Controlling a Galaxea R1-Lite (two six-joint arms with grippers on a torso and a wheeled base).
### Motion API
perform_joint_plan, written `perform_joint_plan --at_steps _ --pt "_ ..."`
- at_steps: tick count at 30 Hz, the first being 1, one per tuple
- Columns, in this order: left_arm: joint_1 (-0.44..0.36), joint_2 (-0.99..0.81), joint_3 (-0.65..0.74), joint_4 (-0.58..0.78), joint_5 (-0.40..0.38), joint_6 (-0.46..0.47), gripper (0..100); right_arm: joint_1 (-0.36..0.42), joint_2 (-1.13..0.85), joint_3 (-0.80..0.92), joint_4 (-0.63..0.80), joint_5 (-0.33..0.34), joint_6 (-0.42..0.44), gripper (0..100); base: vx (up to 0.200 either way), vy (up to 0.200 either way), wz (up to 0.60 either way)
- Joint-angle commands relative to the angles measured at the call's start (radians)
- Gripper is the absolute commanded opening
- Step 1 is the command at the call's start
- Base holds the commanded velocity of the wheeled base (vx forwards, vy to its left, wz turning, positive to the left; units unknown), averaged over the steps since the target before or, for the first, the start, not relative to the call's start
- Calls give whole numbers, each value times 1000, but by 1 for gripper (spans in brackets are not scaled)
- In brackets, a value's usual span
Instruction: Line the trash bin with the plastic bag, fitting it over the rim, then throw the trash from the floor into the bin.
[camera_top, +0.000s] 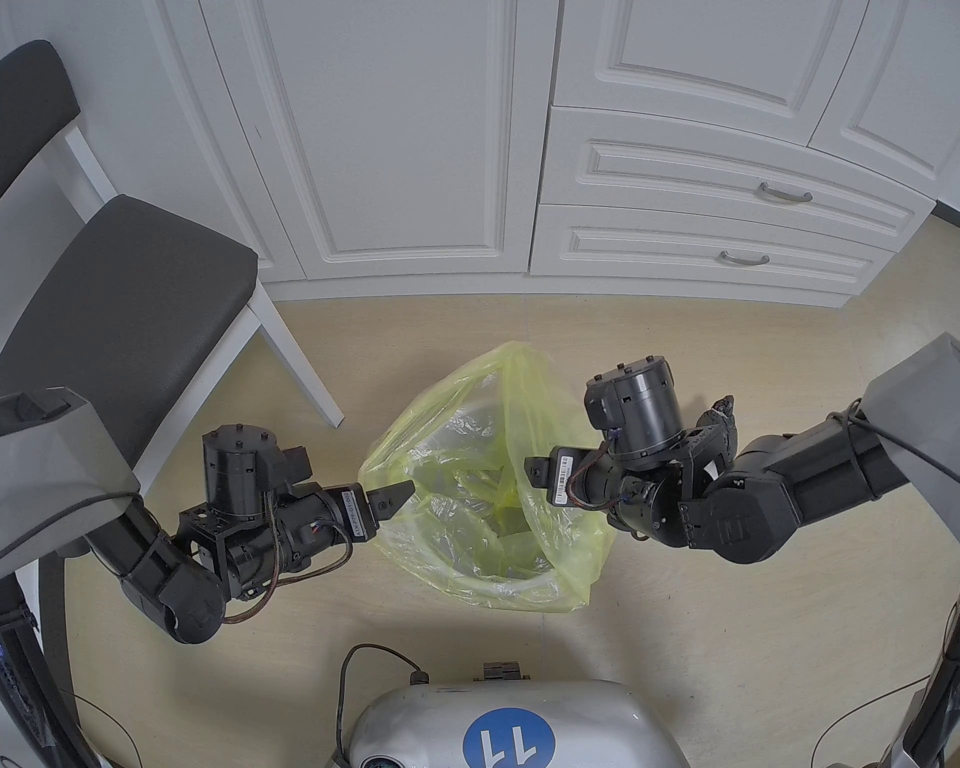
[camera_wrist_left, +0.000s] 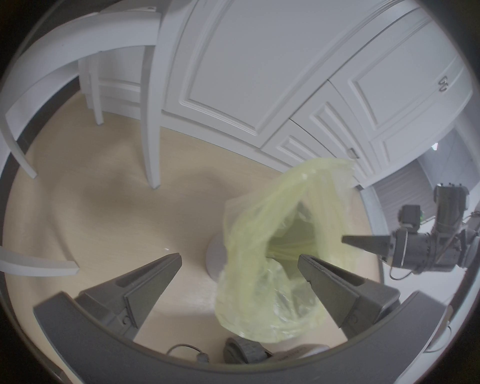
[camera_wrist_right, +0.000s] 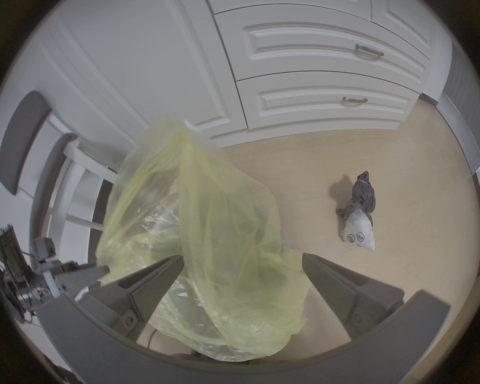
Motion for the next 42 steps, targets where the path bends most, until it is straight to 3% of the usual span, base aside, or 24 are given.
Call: perform_joint_plan --at_steps 1,12,26,33,42 --pt "-13 63 -82 38 140 -2 100 -77 72 -5 -6 -6 -56 100 0 0 0" --pt "0 56 -229 179 263 -108 100 -248 55 -54 -14 -1 -105 100 0 0 0" --pt "-8 36 -246 179 278 -149 100 -302 59 -95 -55 8 -100 100 0 0 0" --pt "-16 45 -252 178 278 -157 100 -347 108 -92 -55 8 -154 100 0 0 0" --pt "-13 43 -265 179 277 -194 100 -343 197 -138 -58 8 -141 100 0 0 0"
